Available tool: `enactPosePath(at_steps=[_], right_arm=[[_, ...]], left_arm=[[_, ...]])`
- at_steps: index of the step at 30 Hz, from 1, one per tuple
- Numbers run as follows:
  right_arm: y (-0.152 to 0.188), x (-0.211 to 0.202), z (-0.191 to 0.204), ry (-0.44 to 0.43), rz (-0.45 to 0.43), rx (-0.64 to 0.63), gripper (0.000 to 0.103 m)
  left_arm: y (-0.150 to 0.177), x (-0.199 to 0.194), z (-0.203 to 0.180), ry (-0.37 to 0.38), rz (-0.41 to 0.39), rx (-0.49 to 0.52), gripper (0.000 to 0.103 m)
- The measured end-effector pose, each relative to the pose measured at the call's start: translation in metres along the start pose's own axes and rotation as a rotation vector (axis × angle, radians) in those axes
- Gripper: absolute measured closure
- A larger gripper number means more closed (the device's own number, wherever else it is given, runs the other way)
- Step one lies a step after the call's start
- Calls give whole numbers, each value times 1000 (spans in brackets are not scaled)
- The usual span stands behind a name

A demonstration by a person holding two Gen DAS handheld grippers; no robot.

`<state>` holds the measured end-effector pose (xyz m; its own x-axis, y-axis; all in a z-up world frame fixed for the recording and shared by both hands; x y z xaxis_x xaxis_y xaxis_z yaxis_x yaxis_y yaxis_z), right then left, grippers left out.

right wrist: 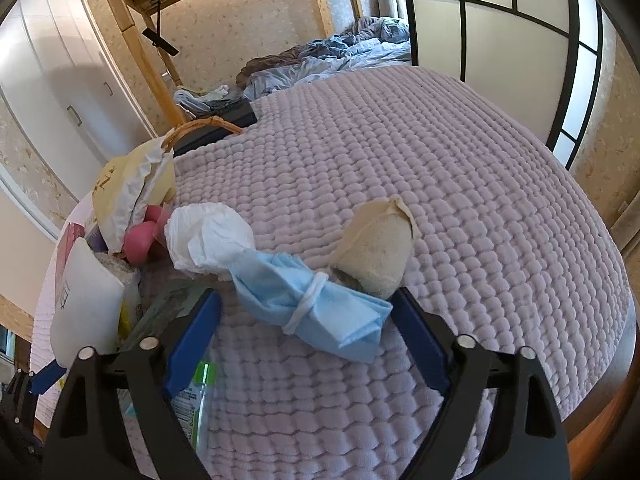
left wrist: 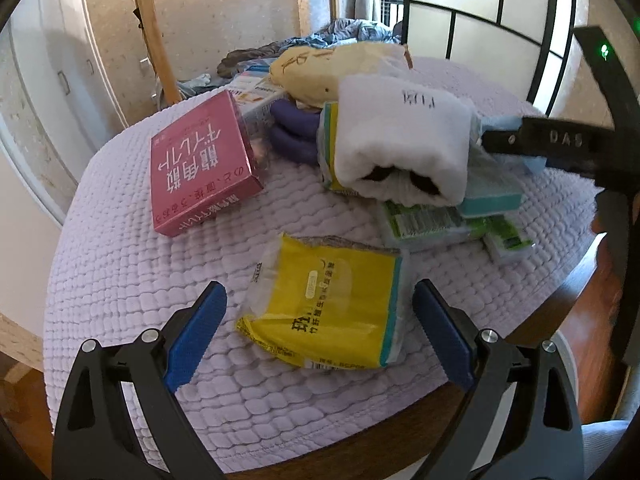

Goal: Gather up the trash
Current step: 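Grasp the yellow tissue packet with the left tool while the right tool grasps the blue face mask, then carry the yellow packet with the left tool while the right tool carries the mask over the bucket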

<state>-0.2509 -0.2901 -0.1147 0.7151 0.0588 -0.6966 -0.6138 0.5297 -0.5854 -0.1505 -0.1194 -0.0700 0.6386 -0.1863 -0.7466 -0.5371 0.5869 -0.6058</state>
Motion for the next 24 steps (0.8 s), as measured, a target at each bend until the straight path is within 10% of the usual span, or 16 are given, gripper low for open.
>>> enactPosePath(at_steps=[24], right_arm=[[20, -43, -2, -96, 46, -44, 42]], left_arm=[[7, -14, 11, 32, 20, -114, 22]])
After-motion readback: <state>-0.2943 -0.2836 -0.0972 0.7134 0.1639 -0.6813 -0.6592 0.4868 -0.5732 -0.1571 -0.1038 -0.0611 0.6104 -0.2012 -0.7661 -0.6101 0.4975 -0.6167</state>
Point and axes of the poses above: each gripper's, at about its wrist camera, not at the fingertips, and x roughly the way its jaws point, z to its left, y to its underside, the point moved 8 cm from there along x, roughly the way its jaws point, and after that the axes turned 15 degrees about -y, right-handed, at the moved point
